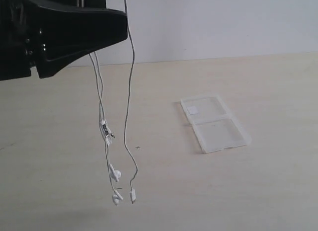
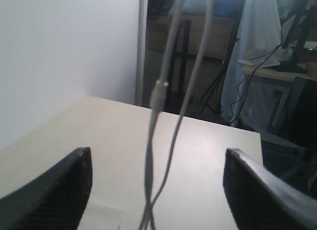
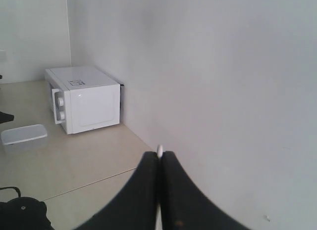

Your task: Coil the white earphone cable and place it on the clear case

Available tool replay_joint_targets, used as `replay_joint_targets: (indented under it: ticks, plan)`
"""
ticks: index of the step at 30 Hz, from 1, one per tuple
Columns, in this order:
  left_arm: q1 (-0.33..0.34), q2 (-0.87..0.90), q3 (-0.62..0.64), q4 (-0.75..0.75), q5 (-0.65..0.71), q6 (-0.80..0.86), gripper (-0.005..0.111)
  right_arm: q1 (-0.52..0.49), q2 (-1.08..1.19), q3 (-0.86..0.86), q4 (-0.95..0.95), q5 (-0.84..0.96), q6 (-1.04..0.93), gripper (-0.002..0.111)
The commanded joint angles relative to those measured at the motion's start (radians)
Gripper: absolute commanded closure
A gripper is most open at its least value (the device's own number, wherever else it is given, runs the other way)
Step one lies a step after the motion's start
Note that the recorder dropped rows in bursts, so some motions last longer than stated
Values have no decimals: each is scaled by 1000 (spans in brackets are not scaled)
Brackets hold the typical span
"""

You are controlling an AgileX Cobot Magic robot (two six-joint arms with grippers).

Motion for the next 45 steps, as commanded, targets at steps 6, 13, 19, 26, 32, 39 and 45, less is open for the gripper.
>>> replay_joint_targets:
  ticks: [6, 13, 19, 26, 32, 39, 45]
  plan:
    - [-7, 42, -6, -37, 58, 50, 35, 2, 3, -7, 6, -15, -7, 108]
    - [-7, 91, -8, -37, 124, 97, 35, 2, 3, -7, 31, -19, -7, 108]
    - [-7, 97, -10, -37, 132, 124, 36, 2, 3, -7, 41, -21, -7, 108]
    - [-7, 111, -65, -37, 170, 126, 52, 2, 3, -7, 50, -26, -7, 108]
    - [-7, 137, -74, -37, 198, 122, 54, 2, 5, -7, 73, -37, -27, 108]
    - [-7, 161, -74, -37, 214, 120, 59, 2, 5, -7, 76, -37, -29, 108]
    - [-7, 161, -74, -37, 193, 128, 88, 2, 5, -7, 76, -37, -34, 108]
